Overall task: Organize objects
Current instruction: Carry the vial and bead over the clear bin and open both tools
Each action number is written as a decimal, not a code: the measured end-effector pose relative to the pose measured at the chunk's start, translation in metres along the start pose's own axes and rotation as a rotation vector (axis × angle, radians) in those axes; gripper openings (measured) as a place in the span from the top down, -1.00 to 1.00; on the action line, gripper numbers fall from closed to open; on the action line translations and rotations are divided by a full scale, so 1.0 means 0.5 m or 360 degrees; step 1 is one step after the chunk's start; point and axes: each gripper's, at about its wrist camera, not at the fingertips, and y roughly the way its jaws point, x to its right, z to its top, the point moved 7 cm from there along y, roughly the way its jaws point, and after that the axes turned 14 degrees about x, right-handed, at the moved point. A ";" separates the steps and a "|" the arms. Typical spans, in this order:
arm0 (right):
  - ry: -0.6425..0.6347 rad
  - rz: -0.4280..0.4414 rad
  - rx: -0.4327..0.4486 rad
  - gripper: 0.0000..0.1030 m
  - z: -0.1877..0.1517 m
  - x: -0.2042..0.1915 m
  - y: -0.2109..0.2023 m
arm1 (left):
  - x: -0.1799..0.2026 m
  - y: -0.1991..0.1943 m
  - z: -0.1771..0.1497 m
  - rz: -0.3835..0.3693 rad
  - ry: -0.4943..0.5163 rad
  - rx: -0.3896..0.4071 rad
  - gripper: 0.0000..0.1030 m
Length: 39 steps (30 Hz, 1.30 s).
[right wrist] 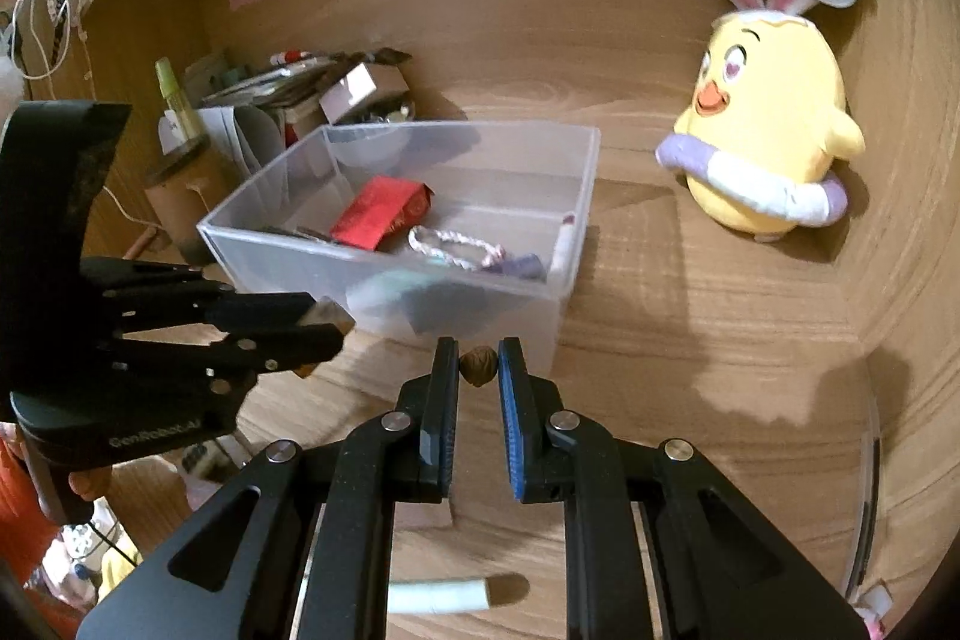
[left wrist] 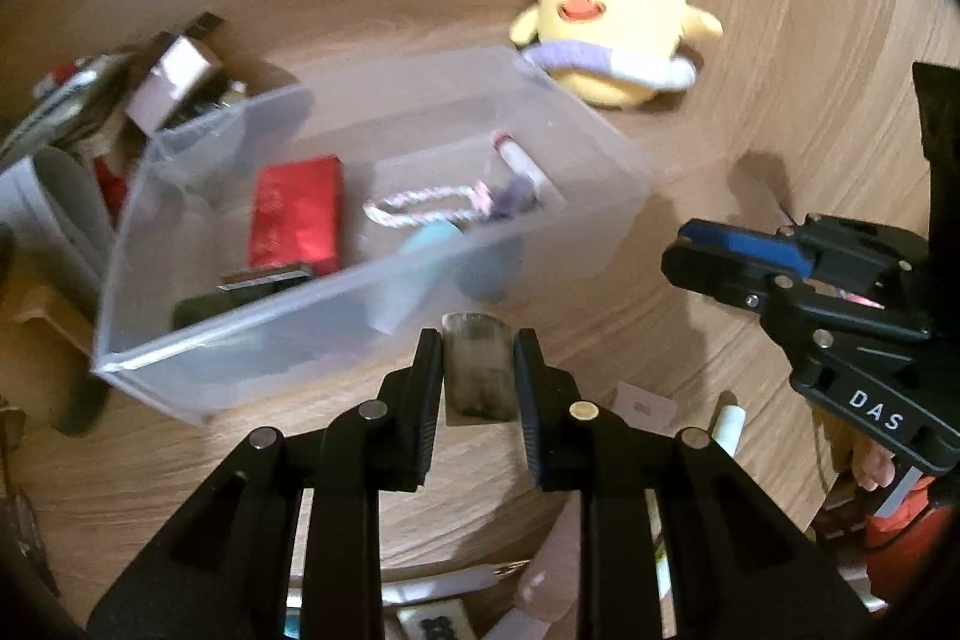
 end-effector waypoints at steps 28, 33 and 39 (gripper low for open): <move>-0.0114 -0.0024 0.0175 0.77 0.152 -0.027 0.043 | -0.167 -0.113 0.154 0.0234 -0.0158 0.0403 0.54; -0.0096 -0.0008 0.0109 0.77 0.136 -0.025 0.081 | -0.196 -0.067 0.144 0.0266 -0.0187 0.0327 0.54; -0.0063 -0.0004 0.0004 0.76 0.109 -0.019 0.139 | -0.214 0.001 0.119 0.0282 -0.0178 0.0208 0.54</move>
